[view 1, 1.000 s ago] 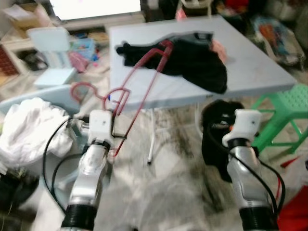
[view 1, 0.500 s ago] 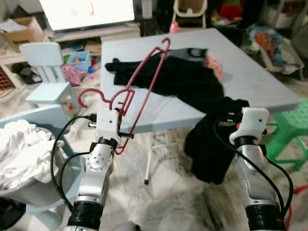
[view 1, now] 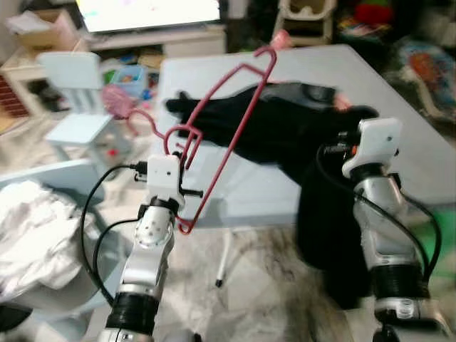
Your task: Hang hanger
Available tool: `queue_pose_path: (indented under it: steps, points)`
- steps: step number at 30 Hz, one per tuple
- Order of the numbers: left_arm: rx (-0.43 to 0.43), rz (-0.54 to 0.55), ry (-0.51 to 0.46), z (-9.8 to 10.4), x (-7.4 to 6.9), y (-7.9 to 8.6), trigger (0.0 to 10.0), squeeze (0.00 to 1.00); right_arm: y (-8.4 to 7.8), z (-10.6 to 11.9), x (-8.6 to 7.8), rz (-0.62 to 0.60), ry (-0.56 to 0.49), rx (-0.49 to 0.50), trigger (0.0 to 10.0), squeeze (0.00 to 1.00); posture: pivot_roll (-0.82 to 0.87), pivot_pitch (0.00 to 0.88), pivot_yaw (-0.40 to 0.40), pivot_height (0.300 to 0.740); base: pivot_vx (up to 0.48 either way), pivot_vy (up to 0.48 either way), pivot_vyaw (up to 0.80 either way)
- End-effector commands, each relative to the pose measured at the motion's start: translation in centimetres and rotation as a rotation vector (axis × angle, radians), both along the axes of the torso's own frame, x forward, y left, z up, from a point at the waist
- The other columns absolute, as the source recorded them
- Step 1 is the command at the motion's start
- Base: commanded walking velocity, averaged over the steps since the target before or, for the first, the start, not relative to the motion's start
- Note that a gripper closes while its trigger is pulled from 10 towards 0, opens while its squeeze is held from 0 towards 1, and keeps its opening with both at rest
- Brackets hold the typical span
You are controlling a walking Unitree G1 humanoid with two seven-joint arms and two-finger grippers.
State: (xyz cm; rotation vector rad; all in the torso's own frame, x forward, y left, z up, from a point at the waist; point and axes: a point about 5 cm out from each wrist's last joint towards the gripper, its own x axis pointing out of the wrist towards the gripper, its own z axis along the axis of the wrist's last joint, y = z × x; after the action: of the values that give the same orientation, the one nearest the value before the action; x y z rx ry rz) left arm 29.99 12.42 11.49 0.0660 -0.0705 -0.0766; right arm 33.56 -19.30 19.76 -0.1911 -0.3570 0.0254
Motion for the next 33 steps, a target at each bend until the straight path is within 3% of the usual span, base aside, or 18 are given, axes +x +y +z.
queue_pose_path:
  steps: [1,7,11,12,15,16,17,20,22,25,26,30,33]
  points:
    - [0.000,0.050,-0.014,0.4,0.1,0.7,10.0,0.00,-0.1,0.1,0.1,0.019,-0.003,0.016,10.0,0.00,0.01,0.000,0.016,0.740,0.000,0.000,0.68]
    - [-0.005,0.041,-0.012,0.4,-0.2,0.7,10.0,0.00,0.5,0.9,1.1,0.059,-0.011,0.028,10.0,0.00,0.02,0.000,0.020,0.740,0.000,0.000,0.68]
    - [0.001,0.033,-0.011,0.3,-0.4,0.3,10.0,0.00,1.4,3.0,4.2,0.108,0.006,0.090,10.0,0.00,0.03,0.000,0.009,0.740,0.000,0.000,0.33]
    - [-0.001,0.032,-0.015,0.4,-0.3,0.1,10.0,0.00,1.7,5.1,5.6,0.089,-0.013,0.068,10.0,0.00,0.05,0.000,-0.007,0.740,0.000,0.000,0.00]
    - [-0.003,0.034,-0.018,0.4,-0.4,-0.2,10.0,0.00,1.2,9.5,7.2,0.004,-0.071,0.128,10.0,0.00,0.07,0.000,-0.029,0.740,0.000,0.000,0.00]
    - [-0.003,0.034,-0.018,0.4,-0.4,-0.2,10.0,0.00,1.2,9.5,7.2,0.004,-0.071,0.128,10.0,0.00,0.07,0.000,-0.029,0.740,0.000,0.000,0.00]
    - [-0.006,0.036,-0.019,0.5,-0.5,-0.3,10.0,0.00,0.6,12.0,7.6,-0.063,-0.115,0.151,10.0,0.00,0.08,0.000,-0.045,0.740,0.000,0.000,0.00]
    - [-0.017,0.035,-0.020,0.4,-0.9,-0.6,10.0,0.00,-1.6,15.9,7.3,-0.245,-0.200,0.158,10.0,0.00,0.10,0.000,-0.068,0.740,0.000,0.000,0.00]
    - [-0.019,0.033,-0.016,0.3,-1.1,-0.6,10.0,0.00,-2.6,16.4,7.1,-0.319,-0.213,0.144,10.0,0.00,0.11,0.000,-0.071,0.740,0.000,0.000,0.00]
    - [-0.020,0.031,-0.004,0.0,-1.3,-0.7,10.0,0.00,-4.7,15.7,6.9,-0.434,-0.191,0.151,10.0,0.00,0.10,0.000,-0.074,0.740,0.000,0.000,0.00]
    - [-0.021,0.018,0.007,-0.2,-1.3,-0.8,10.0,0.00,-6.4,13.3,6.8,-0.520,-0.103,0.126,10.0,0.00,0.10,0.000,-0.071,0.740,0.000,0.000,0.00]
    - [-0.029,-0.019,0.016,-0.3,-1.2,-1.3,10.0,0.00,-8.1,8.9,6.6,-0.583,0.048,0.105,10.0,0.00,0.09,0.000,-0.065,0.740,0.000,0.000,0.00]
    - [-0.028,-0.040,0.022,-0.4,-1.2,-1.7,10.0,0.00,-10.2,5.7,5.6,-0.661,0.136,0.171,10.0,0.00,0.08,0.000,-0.053,0.740,0.000,0.000,0.00]
